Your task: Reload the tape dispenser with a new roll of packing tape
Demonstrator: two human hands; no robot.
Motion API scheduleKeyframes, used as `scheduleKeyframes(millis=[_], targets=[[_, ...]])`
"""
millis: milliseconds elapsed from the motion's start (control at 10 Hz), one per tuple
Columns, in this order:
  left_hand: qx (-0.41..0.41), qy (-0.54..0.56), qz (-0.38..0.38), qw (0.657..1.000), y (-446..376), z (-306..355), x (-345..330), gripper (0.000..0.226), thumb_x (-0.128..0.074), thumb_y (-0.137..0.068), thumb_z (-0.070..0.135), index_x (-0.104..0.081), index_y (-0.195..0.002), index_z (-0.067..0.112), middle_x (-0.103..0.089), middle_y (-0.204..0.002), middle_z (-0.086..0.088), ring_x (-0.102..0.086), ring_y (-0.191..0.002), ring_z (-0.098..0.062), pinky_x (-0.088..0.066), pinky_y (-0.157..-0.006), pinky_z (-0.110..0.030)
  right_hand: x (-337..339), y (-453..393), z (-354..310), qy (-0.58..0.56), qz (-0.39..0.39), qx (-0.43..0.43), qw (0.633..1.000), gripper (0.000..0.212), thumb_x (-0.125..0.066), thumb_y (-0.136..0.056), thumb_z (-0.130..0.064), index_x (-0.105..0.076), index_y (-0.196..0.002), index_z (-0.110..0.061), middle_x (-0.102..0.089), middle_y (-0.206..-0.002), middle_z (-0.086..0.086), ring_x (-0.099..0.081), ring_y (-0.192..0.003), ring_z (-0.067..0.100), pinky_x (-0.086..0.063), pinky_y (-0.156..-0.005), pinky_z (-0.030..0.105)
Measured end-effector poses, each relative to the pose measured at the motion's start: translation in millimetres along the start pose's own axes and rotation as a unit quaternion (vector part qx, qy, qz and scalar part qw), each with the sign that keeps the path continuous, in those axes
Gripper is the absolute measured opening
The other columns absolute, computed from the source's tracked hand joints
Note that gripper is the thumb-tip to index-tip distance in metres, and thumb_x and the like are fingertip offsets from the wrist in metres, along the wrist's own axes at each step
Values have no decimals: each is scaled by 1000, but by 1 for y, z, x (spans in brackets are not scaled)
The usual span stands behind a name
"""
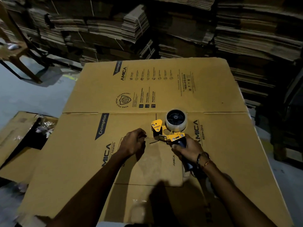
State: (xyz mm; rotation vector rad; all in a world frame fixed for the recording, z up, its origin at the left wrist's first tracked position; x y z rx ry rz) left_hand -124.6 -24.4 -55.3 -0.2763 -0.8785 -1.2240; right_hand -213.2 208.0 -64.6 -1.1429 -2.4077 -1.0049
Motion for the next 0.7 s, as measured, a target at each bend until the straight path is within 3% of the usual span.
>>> scheduleKeyframes(millis=[100, 300, 400, 500, 700], targets=[[-1, -35, 13, 999, -1, 3, 5, 25, -56, -96, 14, -60, -121, 15, -70, -121, -4, -65, -108, -23, -55, -89, -40, 5, 6, -4, 11, 6, 5, 1000, 54, -74, -88, -37, -53, -136, -24, -66, -129, 1, -62, -118, 25, -49, -92, 32], [-37, -98, 49, 993, 0, 22, 33, 34, -57, -97, 23, -54, -131, 15, -61, -134, -9, -58, -118, -28, -47, -89, -37, 28, 20, -17, 78, 57, 8, 995, 57, -67, -94, -26, -45, -146, -16, -60, -115, 1, -58, -107, 23, -43, -84, 28], [-75, -120, 86, 986, 5, 41, 62, 38, -56, -96, 21, -53, -134, 14, -57, -139, -11, -55, -123, -30, -46, -95, -39, 40, 28, -38, 123, 112, 25, 986, 64, -64, -95, -28, -38, -152, -16, -53, -141, 8, -57, -119, 30, -48, -92, 35], [-116, -145, 119, 975, 13, 61, 96, 43, -56, -96, 20, -49, -138, 12, -52, -143, -11, -51, -127, -31, -43, -99, -41, 50, 39, -79, 164, 152, 76, 972, 70, -64, -95, -30, -32, -155, -13, -39, -153, 10, -46, -136, 33, -44, -107, 41], [-224, -168, 232, 932, 29, 121, 178, 59, -57, -97, 25, -36, -150, 11, -34, -158, -11, -32, -145, -27, -28, -119, -43, 90, 76, -202, 231, 301, 204, 903, 73, -67, -94, -35, -31, -154, -12, -37, -149, 8, -39, -135, 30, -42, -105, 37]])
Point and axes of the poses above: each hand's wrist, its own y-axis away from the middle knuckle, its own x-axis out of the back of the hand, z = x × y, the point moved 9 cm from there along -y, towards the middle knuckle
